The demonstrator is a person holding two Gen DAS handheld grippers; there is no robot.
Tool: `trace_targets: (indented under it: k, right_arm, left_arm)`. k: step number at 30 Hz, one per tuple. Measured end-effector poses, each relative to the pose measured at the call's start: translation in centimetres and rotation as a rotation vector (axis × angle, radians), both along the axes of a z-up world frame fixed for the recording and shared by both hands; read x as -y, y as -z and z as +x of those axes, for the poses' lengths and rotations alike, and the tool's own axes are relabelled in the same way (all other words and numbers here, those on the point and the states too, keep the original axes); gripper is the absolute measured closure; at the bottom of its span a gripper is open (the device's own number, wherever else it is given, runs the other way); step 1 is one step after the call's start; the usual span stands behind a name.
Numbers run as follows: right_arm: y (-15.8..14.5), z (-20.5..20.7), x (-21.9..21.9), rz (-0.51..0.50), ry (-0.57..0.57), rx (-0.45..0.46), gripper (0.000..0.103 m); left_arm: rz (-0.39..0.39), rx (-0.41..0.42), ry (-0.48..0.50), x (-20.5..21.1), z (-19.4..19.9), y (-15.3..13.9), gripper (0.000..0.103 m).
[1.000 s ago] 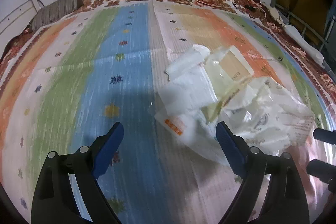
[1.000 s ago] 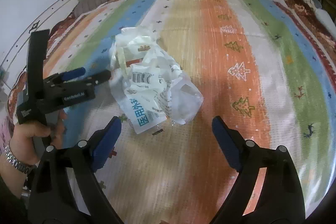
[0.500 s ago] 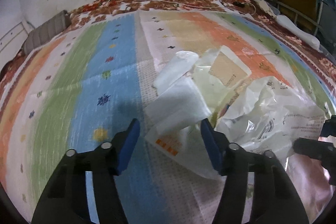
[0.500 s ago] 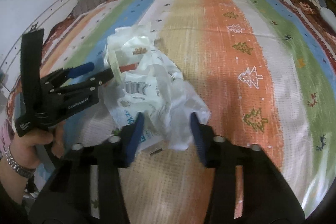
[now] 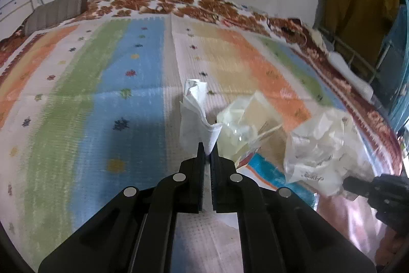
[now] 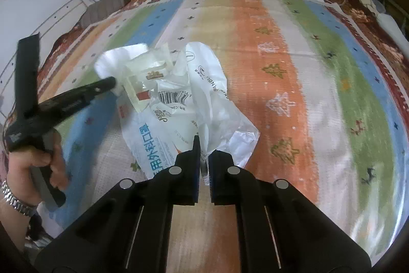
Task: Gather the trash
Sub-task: 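Lift tissue and plastic bag and carry both over the bin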
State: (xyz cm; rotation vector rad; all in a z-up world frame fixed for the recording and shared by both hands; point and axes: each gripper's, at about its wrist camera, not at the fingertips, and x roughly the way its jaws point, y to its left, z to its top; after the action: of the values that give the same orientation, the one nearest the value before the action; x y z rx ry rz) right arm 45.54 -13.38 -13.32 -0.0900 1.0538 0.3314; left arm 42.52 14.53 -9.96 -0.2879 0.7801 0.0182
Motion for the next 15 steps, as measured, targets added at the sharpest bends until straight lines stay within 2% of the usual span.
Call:
trace_targets:
  k: [3,8,13,15]
  right_arm:
    - [-1.0,-1.1,0.3,-0.025,-0.018,0.016,0.099]
    - [-1.9,-2.2,1.2,-0.036,-0.006,0.004,0.099]
    - [-2.0,-3.0,1.2,-0.035,0.003,-0.018,0.099]
    - [-2.3,-3.4,1.0,-0.024,0.008,-0.027,0.099]
  left_arm:
    - [-0.018,-0.008,-0.017,-0.4,-1.0,-0.7,0.1]
    - [0.027,-0.077,-0.027,-0.4,-2.4,-1.6,0.1]
    - [-0.069,-0.114,-0.075,-1.3,-4.7,-2.4,0.1]
    - [-0.062,-0.123,-0.077,-1.1,-5.4,-2.7,0.1]
